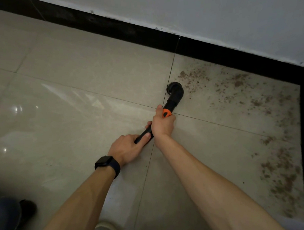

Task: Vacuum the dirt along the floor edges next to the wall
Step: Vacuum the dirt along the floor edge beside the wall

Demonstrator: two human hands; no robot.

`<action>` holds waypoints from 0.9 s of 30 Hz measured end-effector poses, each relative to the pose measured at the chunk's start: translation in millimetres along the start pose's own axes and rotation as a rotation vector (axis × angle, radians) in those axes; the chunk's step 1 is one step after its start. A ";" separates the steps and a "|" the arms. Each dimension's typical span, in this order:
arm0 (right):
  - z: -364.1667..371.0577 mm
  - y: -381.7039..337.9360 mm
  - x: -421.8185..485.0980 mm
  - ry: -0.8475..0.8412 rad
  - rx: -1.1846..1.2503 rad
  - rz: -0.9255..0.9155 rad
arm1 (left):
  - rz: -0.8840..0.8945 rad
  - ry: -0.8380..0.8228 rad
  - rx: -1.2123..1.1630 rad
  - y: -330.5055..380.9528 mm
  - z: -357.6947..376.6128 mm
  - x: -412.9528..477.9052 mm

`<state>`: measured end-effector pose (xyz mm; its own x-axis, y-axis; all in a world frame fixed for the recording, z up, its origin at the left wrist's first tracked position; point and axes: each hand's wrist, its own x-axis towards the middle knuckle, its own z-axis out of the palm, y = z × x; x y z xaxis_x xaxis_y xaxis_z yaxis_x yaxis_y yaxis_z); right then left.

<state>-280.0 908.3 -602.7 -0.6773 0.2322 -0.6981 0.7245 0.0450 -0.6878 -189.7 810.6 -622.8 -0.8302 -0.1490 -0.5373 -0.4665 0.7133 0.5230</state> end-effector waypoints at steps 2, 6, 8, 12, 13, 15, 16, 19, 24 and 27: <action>1.8 -8.2 8.1 0.003 0.013 -0.012 | 0.010 0.005 -0.006 4.9 -2.6 9.7; 7.3 -24.1 24.0 -0.012 0.015 -0.021 | 0.004 0.003 -0.016 11.5 -8.9 30.8; 9.1 -31.1 31.9 -0.025 0.022 -0.021 | 0.009 -0.001 -0.024 15.0 -12.7 40.5; 12.4 -44.1 47.5 -0.039 0.031 -0.032 | 0.013 0.000 -0.042 24.5 -19.5 57.2; 13.7 -46.4 51.1 -0.041 0.031 -0.037 | 0.011 0.002 -0.046 26.3 -20.3 60.5; 15.0 -49.1 57.8 -0.048 0.041 -0.038 | 0.005 -0.005 -0.048 29.0 -21.4 65.0; 14.4 -49.9 60.0 -0.054 0.061 -0.031 | 0.000 -0.013 -0.049 30.3 -21.7 65.9; 9.3 -53.6 59.9 -0.140 0.184 0.030 | -0.024 -0.024 -0.061 35.4 -27.2 59.3; 16.4 -60.0 12.1 -0.424 0.244 0.081 | -0.106 0.052 -0.067 28.7 -69.8 9.9; 31.0 -59.9 -33.2 -0.585 0.231 0.124 | -0.202 0.109 -0.127 18.4 -91.2 -38.9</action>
<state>-304.8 867.8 -544.5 -0.5952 -0.3496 -0.7235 0.8001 -0.1740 -0.5741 -193.8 767.1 -531.9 -0.7408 -0.3580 -0.5683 -0.6553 0.5708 0.4947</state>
